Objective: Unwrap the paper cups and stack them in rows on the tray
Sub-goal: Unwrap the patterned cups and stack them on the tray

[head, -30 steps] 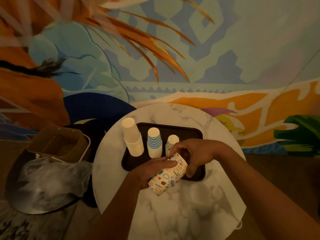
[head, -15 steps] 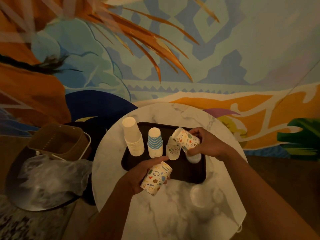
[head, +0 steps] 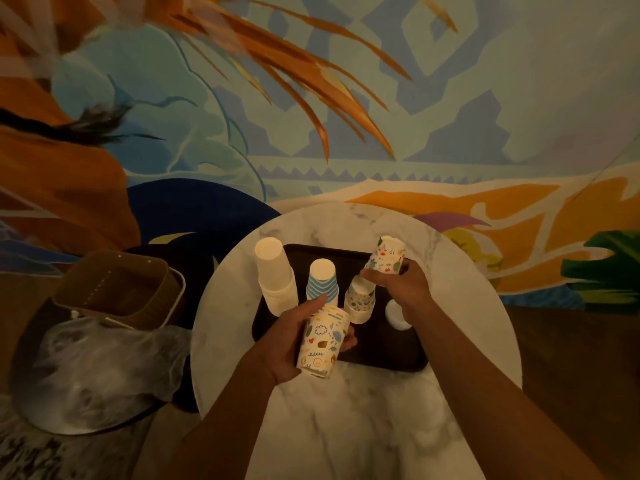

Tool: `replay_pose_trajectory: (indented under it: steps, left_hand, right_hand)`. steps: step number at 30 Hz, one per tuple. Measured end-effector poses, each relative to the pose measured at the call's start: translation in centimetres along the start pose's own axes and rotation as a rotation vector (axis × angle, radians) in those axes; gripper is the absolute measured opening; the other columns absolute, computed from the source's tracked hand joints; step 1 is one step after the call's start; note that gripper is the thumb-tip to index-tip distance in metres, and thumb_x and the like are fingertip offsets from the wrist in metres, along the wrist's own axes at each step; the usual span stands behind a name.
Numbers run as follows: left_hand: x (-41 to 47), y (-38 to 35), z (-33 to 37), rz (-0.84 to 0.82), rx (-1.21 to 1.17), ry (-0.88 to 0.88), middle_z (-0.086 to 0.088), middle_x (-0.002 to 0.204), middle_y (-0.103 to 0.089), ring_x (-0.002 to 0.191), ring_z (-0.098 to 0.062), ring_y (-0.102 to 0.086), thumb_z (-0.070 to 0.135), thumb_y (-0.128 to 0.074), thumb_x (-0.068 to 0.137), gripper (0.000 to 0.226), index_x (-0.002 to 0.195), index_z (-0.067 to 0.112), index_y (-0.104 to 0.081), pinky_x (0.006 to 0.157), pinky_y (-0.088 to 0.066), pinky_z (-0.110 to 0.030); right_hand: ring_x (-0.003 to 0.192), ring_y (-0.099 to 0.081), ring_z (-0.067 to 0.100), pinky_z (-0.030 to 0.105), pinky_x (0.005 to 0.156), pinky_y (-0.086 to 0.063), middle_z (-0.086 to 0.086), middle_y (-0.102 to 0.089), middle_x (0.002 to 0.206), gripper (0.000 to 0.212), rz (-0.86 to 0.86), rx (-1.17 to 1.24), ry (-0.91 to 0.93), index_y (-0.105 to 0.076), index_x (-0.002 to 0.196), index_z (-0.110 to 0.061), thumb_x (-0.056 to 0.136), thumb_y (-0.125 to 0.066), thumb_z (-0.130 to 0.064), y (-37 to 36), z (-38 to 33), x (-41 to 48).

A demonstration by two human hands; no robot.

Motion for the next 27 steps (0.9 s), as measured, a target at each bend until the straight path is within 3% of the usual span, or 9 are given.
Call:
replay_pose_trajectory:
  steps: [5,9,12,14,18,27]
  left_hand:
    - [-0.2,0.1,-0.1,-0.05,0.076,0.089,-0.024,0.127,-0.064,0.104,-0.038,-0.066,0.052,-0.07,0.089,0.057,0.127,0.008,-0.069,0.083,-0.057,-0.05]
    - [-0.1,0.5,-0.2,-0.049,0.075,0.115,-0.024,0.122,-0.065,0.095,-0.034,-0.066,0.045,-0.07,0.09,0.051,0.125,0.008,-0.069,0.075,-0.055,-0.043]
    - [0.0,0.8,-0.4,-0.057,0.074,0.13,-0.025,0.126,-0.065,0.099,-0.034,-0.066,0.034,-0.065,0.091,0.044,0.123,0.005,-0.071,0.077,-0.055,-0.043]
    - [0.2,1.2,-0.3,-0.043,0.077,0.123,-0.025,0.131,-0.064,0.104,-0.036,-0.066,0.028,-0.06,0.092,0.046,0.132,0.004,-0.063,0.08,-0.055,-0.044]
    - [0.3,1.0,0.1,-0.048,0.094,0.089,-0.028,0.135,-0.062,0.11,-0.039,-0.065,0.026,-0.061,0.091,0.056,0.142,0.005,-0.05,0.082,-0.056,-0.043]
    - [0.3,0.9,-0.2,-0.034,0.015,0.101,-0.03,0.134,-0.061,0.108,-0.043,-0.067,0.03,-0.063,0.095,0.054,0.141,0.004,-0.051,0.075,-0.059,-0.041]
  right_hand:
    - [0.101,-0.068,0.015,0.043,0.086,-0.061,-0.005,-0.07,0.116,0.118,0.056,-0.082,0.024,-0.057,0.124,-0.023,0.021,-0.096,-0.065,-1.5,1.5,1.0]
    - [0.112,-0.065,0.019,0.047,0.091,-0.059,-0.004,-0.065,0.123,0.107,0.063,-0.198,0.07,-0.049,0.125,-0.026,0.035,-0.099,-0.054,-2.2,1.3,0.1]
    - [0.119,-0.062,0.023,0.045,0.095,-0.057,0.001,-0.063,0.131,0.095,0.038,-0.283,0.08,-0.046,0.127,-0.024,0.052,-0.1,-0.044,-2.7,1.4,-0.3]
    - [0.124,-0.06,0.025,0.043,0.097,-0.055,0.002,-0.061,0.135,0.091,0.028,-0.331,0.084,-0.045,0.13,-0.023,0.059,-0.098,-0.041,-3.0,1.8,-0.3]
    - [0.124,-0.06,0.025,0.045,0.098,-0.055,0.003,-0.061,0.135,0.091,0.038,-0.366,0.085,-0.046,0.133,-0.021,0.06,-0.097,-0.043,-3.1,2.5,-0.3]
    - [0.122,-0.061,0.025,0.041,0.095,-0.054,0.004,-0.063,0.135,0.088,0.033,-0.487,0.096,-0.049,0.134,-0.018,0.063,-0.096,-0.038,-3.4,4.1,0.0]
Point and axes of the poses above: each hand's wrist, its own x-axis towards the middle knuckle, its own y-axis out of the back of the hand, z = x × y, the point moved 5 cm from there along x, towards the middle knuckle
